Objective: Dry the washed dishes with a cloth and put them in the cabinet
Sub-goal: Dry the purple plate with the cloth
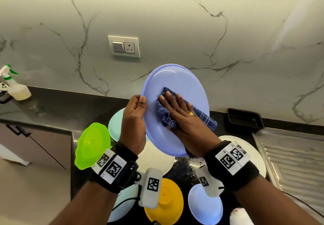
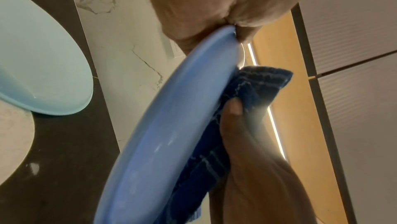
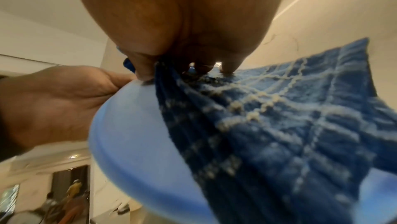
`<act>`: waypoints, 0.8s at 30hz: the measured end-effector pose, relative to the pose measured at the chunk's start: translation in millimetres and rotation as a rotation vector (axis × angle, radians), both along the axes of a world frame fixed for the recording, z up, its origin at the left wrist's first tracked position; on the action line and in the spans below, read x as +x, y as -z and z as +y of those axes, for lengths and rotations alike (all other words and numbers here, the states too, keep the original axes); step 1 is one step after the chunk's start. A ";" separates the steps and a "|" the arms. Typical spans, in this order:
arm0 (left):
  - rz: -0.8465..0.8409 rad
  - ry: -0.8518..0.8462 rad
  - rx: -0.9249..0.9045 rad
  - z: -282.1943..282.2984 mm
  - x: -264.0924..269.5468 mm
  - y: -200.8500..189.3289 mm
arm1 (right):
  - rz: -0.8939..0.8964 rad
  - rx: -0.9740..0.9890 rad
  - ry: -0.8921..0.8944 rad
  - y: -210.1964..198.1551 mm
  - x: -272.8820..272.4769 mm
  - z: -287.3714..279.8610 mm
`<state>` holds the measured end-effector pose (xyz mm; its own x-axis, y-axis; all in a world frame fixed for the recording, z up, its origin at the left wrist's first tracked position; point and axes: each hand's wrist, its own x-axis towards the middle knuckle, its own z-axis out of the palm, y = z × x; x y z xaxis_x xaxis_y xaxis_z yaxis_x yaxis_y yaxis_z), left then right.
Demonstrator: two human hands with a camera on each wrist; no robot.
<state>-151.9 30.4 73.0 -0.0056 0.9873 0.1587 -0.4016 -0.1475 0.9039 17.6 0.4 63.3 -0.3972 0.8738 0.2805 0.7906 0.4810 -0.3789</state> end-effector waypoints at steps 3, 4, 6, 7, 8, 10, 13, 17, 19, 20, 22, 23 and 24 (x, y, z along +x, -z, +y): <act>-0.019 -0.117 -0.007 2.7 -2.3 -0.3 | -0.120 0.085 -0.060 6.7 -9.4 -15.1; -0.025 -0.146 -0.018 4.4 -4.9 0.1 | -0.184 0.107 -0.091 10.8 -10.9 -22.6; -0.045 -0.168 -0.024 7.4 -11.5 1.5 | -0.297 0.144 -0.137 19.1 -8.5 -35.9; -0.051 -0.166 -0.017 8.5 -14.7 2.8 | -0.328 0.163 -0.146 21.5 -4.3 -39.3; -0.055 -0.163 -0.005 8.5 -16.9 3.2 | -0.336 0.172 -0.138 23.5 1.6 -39.7; -0.036 -0.170 0.035 9.2 -19.3 4.3 | -0.281 0.142 -0.078 27.2 15.6 -31.2; 0.013 -0.178 0.061 5.3 -17.4 5.3 | 0.003 0.027 0.065 22.5 38.8 -3.1; 0.059 -0.198 0.065 1.5 -11.2 11.6 | 0.221 -0.068 0.226 6.5 39.6 16.8; 0.051 -0.208 0.084 1.1 -7.3 12.1 | 0.133 0.020 0.149 5.5 14.3 8.5; 0.055 -0.215 0.101 1.3 -6.2 12.0 | 0.080 0.059 0.078 6.8 -1.1 0.1; 0.085 -0.230 0.122 0.6 -7.8 12.7 | -0.046 0.096 -0.029 14.4 -24.4 -17.0; 0.081 -0.224 0.129 -0.7 -8.5 12.2 | -0.098 0.108 -0.043 15.1 -28.6 -22.8; 0.073 -0.217 0.135 -1.2 -9.2 11.0 | -0.121 0.128 -0.046 12.7 -26.2 -23.4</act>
<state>-161.1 29.2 62.0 -0.1984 0.9342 0.2964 -0.2817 -0.3440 0.8957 -8.6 -23.0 50.6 -0.4733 0.8142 0.3362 0.8028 0.5558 -0.2159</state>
